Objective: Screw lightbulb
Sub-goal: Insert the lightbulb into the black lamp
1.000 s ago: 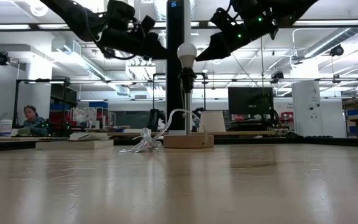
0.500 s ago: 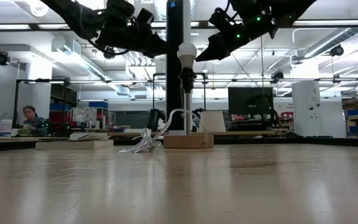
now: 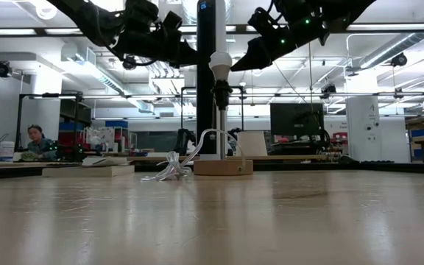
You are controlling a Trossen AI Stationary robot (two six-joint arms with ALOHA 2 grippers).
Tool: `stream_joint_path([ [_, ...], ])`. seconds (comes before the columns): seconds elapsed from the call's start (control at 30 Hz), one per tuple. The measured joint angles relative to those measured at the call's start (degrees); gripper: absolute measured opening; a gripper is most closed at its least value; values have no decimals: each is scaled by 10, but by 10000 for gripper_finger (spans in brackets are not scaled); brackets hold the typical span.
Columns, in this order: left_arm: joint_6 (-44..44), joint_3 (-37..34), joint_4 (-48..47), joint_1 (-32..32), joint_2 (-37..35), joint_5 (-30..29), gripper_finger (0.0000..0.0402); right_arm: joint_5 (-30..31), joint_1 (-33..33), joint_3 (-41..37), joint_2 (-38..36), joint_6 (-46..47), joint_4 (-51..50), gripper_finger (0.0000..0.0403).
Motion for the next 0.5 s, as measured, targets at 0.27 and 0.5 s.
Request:
stream_joint_path([
  [0.27, -2, 0, -33, 0, -9, -5, 0, 40, 5, 0, -3, -1, -26, 0],
  [0.5, 4, 0, -24, 1, 1, -6, 0, 54, -2, 0, 0, -26, 6, 0],
])
